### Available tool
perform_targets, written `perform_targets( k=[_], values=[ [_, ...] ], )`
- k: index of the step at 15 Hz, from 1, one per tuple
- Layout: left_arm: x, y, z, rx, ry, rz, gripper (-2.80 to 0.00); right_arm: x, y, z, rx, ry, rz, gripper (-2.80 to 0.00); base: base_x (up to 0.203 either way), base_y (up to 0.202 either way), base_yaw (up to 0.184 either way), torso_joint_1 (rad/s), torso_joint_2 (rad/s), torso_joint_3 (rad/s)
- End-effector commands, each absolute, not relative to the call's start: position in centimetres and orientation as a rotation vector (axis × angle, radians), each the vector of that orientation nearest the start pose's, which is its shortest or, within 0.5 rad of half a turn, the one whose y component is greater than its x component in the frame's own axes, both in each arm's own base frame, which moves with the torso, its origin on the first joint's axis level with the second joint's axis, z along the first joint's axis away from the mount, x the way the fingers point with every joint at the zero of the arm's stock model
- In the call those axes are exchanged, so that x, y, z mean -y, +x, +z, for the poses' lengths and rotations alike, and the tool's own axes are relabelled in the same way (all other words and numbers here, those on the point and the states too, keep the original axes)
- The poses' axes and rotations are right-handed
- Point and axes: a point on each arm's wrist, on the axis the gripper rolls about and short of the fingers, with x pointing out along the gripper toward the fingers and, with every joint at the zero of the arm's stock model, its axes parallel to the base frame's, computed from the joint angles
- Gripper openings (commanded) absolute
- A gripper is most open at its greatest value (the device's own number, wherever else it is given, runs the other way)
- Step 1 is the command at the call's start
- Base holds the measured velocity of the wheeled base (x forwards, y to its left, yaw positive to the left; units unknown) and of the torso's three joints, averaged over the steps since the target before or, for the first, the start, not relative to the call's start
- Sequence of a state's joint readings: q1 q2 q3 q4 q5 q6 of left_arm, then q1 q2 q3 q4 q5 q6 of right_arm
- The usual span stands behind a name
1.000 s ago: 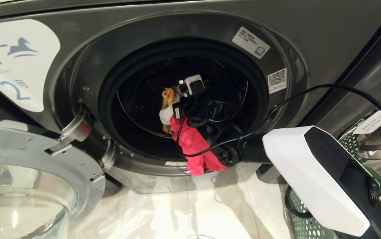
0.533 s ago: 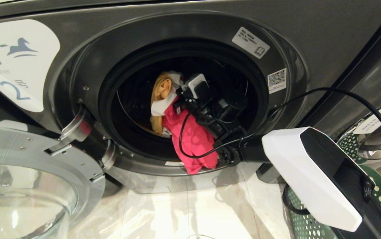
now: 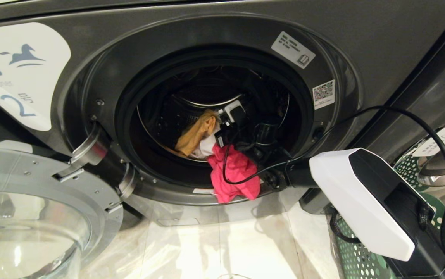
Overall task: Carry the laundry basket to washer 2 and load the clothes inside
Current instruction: Place the clothes into the washing machine
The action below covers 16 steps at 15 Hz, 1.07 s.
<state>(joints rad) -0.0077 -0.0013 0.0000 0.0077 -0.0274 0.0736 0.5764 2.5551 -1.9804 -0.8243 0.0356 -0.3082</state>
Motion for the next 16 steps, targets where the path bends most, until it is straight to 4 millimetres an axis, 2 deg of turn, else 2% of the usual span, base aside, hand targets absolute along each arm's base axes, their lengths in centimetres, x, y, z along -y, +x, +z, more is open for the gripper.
perform_targets(
  k=[1, 2, 3, 10, 12, 13, 14, 16],
  values=[
    [0.0, -2.3, 7.5, -0.006, 0.075, -0.036, -2.8, -28.1, 45.9, 15.5, 0.283, -0.24, 0.543, -2.8, 0.0, 0.0, 0.0, 0.0, 0.0, 0.0],
    [0.0, -2.3, 7.5, -0.006, 0.074, -0.036, -2.8, -27.7, 46.1, 15.7, 0.295, -0.238, 0.532, -2.8, 0.0, 0.0, 0.0, 0.0, 0.0, 0.0],
    [0.0, -2.3, 7.5, -0.006, 0.075, -0.036, -2.8, -27.7, 46.0, 15.9, 0.313, -0.235, 0.529, 0.0, 0.0, 0.0, 0.0, 0.0, 0.0, 0.0],
    [0.0, -2.3, 7.5, -0.006, 0.075, -0.034, -2.8, -28.1, 45.7, 15.6, 0.209, -0.259, 0.537, 0.0, 0.0, 0.0, 0.0, 0.0, 0.0, 0.0],
    [0.0, -2.3, 7.5, -0.006, 0.074, -0.036, -2.8, -28.0, 45.2, 15.3, 0.09, -0.273, 0.559, 0.0, 0.0, 0.0, 0.0, 0.0, 0.0, 0.0],
    [0.0, -2.3, 7.5, -0.006, 0.074, -0.036, -2.8, -28.0, 45.1, 15.8, 0.058, -0.225, 0.562, 0.0, 0.0, 0.0, 0.0, 0.0, 0.0, 0.0],
    [0.0, -2.3, 7.5, -0.006, 0.075, -0.036, -2.8, -27.9, 44.9, 16.5, 0.087, -0.198, 0.557, 0.0, 0.0, 0.0, 0.0, 0.0, 0.0, 0.0],
    [0.0, -2.3, 7.5, -0.006, 0.074, -0.036, -2.8, -28.5, 44.4, 18.1, 0.253, -0.148, 0.549, 0.0, 0.0, 0.0, 0.0, 0.0, 0.0, 0.0]
  ],
)
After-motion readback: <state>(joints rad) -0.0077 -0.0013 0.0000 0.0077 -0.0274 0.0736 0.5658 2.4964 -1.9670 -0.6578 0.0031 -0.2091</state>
